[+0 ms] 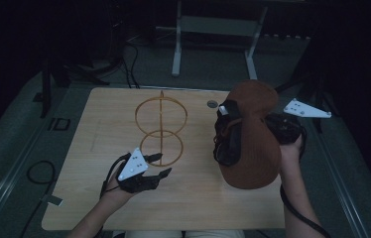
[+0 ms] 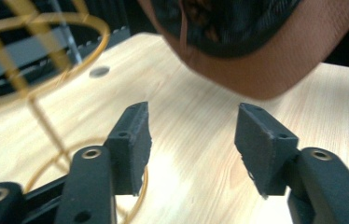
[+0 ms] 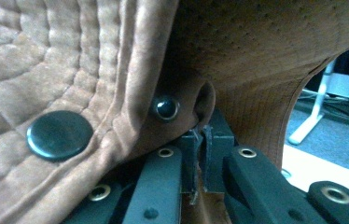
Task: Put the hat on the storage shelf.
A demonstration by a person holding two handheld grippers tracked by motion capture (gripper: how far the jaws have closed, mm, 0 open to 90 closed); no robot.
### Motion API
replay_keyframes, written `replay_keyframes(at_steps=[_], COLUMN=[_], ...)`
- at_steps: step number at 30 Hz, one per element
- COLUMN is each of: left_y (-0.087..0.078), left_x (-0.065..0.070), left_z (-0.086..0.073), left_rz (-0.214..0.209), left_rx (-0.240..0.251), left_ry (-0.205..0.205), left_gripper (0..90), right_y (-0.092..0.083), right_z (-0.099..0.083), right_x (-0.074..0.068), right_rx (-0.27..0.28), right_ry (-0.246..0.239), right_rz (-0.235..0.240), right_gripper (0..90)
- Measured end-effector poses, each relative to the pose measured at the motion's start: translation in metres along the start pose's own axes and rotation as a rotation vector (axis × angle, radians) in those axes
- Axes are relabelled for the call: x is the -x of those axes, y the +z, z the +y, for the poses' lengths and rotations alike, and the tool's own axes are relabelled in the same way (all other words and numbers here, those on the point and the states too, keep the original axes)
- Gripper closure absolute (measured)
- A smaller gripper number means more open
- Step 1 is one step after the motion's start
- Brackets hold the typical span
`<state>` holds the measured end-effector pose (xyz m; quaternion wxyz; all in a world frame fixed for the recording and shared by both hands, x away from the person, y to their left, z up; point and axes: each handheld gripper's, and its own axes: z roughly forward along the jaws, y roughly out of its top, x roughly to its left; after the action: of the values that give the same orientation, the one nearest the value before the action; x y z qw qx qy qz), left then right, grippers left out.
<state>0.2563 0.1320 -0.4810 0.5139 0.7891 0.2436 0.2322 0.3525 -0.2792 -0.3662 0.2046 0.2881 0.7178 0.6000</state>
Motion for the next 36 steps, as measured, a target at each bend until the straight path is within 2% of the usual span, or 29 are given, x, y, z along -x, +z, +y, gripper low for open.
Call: replay_keyframes(at_steps=[2,4,6,10,13,15,21,23,24,27,29,30,33,35,36], left_y=[-0.005,-0.010,-0.015,-0.024,-0.033,-0.041,-0.065,-0.072,-0.072,-0.078,-0.079,-0.079,-0.078,-0.077,-0.077], left_x=[-0.004,-0.008,-0.010,-0.014,-0.016,-0.018,-0.011,-0.009,-0.009,-0.007,-0.007,-0.008,-0.010,-0.011,-0.011], left_z=[-0.011,-0.023,-0.034,-0.058,-0.076,-0.086,-0.106,-0.108,-0.108,-0.111,-0.113,-0.114,-0.119,-0.121,-0.121], left_rz=[0.012,0.022,0.042,0.051,0.099,0.140,0.224,0.238,0.238,0.255,0.259,0.260,0.261,0.260,0.258], left_rx=[-0.013,-0.030,-0.061,-0.094,-0.092,-0.088,-0.061,-0.035,-0.035,-0.030,-0.036,-0.044,-0.045,-0.052,-0.057], left_ry=[-0.021,-0.051,-0.067,-0.112,-0.161,-0.200,-0.233,-0.254,-0.254,-0.257,-0.254,-0.258,-0.273,-0.277,-0.280], left_gripper=[37.0,33.7,25.0,12.4,3.4,2.3,2.4,2.4,2.4,2.4,2.4,2.4,2.4,2.4,2.4], right_y=[0.006,0.013,0.019,0.035,0.045,0.053,0.078,0.088,0.088,0.104,0.117,0.117,0.131,0.147,0.147], right_z=[0.004,0.008,0.012,0.018,0.021,0.025,0.039,0.044,0.044,0.056,0.067,0.067,0.079,0.087,0.087], right_x=[0.004,0.006,0.009,0.016,0.019,0.021,0.022,0.020,0.020,0.014,0.004,0.004,-0.008,-0.023,-0.023], right_rx=[0.000,-0.003,-0.005,-0.008,-0.011,-0.017,-0.026,-0.025,-0.025,-0.018,-0.014,-0.014,-0.025,-0.048,-0.048], right_ry=[0.005,-0.002,-0.006,0.002,0.002,0.002,-0.004,0.004,0.004,0.002,-0.013,-0.013,-0.031,-0.041,-0.041], right_rz=[-0.006,-0.018,-0.026,-0.036,-0.040,-0.044,-0.054,-0.054,-0.054,-0.043,-0.024,-0.024,0.001,0.042,0.042], right_gripper=[86.2,86.2,86.2,86.2,86.2,86.2,86.2,86.2,86.2,86.1,86.1,86.1,86.0,85.9,85.9])
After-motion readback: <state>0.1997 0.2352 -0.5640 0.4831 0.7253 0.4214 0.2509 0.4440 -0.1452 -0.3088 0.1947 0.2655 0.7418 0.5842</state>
